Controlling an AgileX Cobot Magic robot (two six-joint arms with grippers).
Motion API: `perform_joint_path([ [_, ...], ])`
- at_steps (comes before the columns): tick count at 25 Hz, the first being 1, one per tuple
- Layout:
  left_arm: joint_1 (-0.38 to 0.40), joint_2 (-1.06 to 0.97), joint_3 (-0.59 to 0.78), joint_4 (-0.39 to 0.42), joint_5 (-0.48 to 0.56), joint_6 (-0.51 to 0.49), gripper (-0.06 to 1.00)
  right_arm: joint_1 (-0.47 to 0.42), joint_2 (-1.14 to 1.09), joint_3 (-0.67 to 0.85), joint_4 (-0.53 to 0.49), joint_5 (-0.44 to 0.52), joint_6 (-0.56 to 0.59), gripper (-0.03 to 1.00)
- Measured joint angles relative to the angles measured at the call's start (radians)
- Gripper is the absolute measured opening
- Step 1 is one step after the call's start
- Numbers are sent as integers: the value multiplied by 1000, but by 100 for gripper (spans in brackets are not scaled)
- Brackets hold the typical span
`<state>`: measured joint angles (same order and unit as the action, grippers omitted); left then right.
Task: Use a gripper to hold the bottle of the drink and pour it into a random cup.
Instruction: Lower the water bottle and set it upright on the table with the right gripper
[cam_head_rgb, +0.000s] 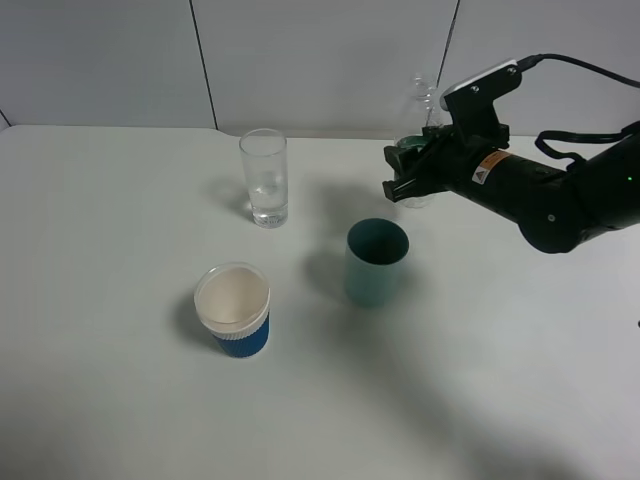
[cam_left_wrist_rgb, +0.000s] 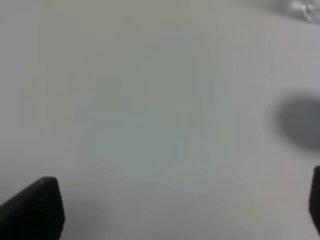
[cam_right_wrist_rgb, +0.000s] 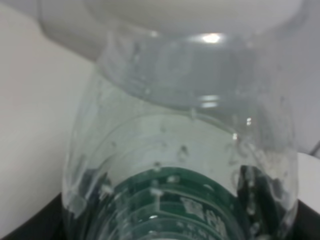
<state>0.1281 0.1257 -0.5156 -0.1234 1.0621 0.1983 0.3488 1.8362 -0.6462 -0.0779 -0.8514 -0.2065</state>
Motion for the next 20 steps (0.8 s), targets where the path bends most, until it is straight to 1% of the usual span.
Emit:
perform_joint_path([
  [3, 0, 0, 0, 0, 0, 0, 99, -22, 3, 17, 18, -60, 0, 56],
  [7, 0, 0, 0, 0, 0, 0, 99, -27, 28, 17, 44, -77, 0, 56],
  [12, 0, 0, 0, 0, 0, 0, 99, -27, 94, 17, 180, -110, 0, 56],
  [14, 0, 0, 0, 0, 0, 0, 99, -27, 124, 16, 214, -134, 0, 56],
  [17, 0, 0, 0, 0, 0, 0, 99, -27, 164, 16, 218, -186, 0, 56],
  [20, 0, 0, 0, 0, 0, 0, 99, -27, 185, 16, 217, -206, 0, 56],
])
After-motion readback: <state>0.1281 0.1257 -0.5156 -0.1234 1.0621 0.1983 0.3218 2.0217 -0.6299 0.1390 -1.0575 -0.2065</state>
